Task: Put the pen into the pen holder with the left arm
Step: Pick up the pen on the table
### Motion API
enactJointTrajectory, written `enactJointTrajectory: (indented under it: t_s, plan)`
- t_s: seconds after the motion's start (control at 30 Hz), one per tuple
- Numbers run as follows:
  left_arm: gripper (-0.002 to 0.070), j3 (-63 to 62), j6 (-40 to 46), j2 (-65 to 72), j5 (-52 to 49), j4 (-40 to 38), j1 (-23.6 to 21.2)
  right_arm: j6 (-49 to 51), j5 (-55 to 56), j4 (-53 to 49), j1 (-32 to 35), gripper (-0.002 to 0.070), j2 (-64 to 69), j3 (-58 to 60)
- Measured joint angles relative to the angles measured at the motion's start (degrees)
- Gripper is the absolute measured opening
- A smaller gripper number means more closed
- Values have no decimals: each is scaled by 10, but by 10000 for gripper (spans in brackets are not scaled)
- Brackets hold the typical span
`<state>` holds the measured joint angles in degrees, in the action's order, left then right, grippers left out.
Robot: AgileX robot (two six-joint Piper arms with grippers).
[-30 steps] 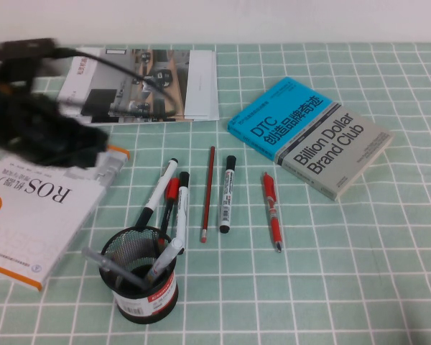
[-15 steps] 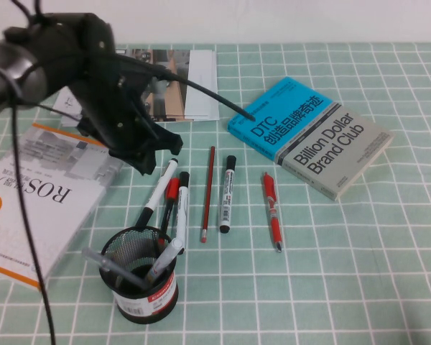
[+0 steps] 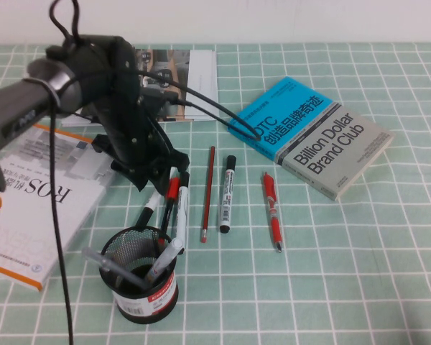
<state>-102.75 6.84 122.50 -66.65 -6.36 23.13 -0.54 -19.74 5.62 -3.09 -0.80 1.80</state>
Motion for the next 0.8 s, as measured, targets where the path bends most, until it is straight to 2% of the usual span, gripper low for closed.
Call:
enactJointTrajectory:
  t_s: [0.43,0.6,0.7,0.8]
  plan:
    - [279,-18,-1,41,13,53,21,0,0,1,0,-20,0,0]
    - [201,-25,-17,50,12,69,23,0,0,2,0,-20,0,0]
    - [116,-25,-21,50,10,74,23,0,0,2,0,-20,0,0]
    - [118,-25,-18,50,8,74,23,0,0,2,0,-20,0,0]
